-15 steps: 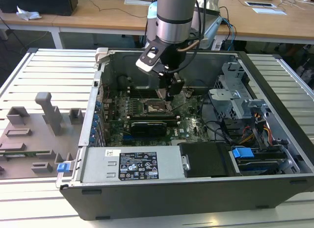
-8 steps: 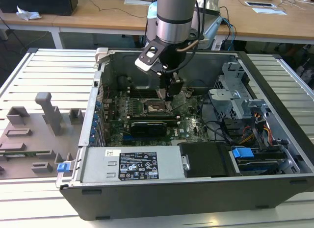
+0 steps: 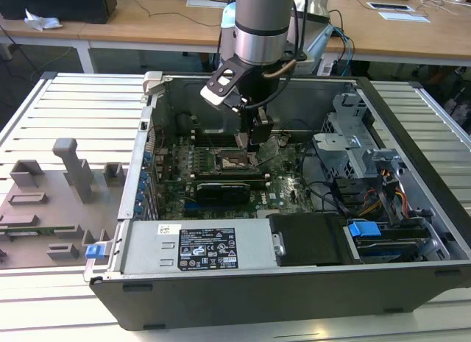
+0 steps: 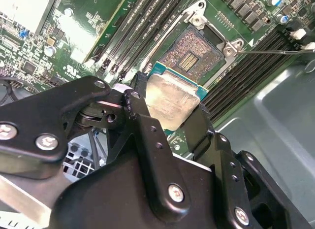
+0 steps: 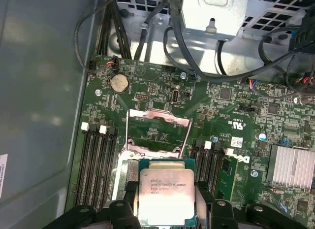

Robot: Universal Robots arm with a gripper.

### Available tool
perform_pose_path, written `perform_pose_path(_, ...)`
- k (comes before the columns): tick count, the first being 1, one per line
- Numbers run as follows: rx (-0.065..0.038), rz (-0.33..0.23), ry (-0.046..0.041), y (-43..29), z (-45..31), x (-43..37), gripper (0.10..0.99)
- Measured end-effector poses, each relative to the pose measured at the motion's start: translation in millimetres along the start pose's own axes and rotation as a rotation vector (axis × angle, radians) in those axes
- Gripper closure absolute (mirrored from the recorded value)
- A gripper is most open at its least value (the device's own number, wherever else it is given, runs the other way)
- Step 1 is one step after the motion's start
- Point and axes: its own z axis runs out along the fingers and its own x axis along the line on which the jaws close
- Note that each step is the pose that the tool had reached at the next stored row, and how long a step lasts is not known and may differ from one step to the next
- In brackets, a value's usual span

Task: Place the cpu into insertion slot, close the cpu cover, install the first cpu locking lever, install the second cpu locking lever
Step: 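Place the cpu into insertion slot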

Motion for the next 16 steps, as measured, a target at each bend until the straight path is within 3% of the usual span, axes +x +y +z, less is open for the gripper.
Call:
perform_pose_path(10, -0.001, 0.09, -0.0039, 0.0, 0.1, 0.0, 0.545)
perform_pose_path(16, -0.001, 0.099, -0.0042, 0.0, 0.0, 0.0, 0.545)
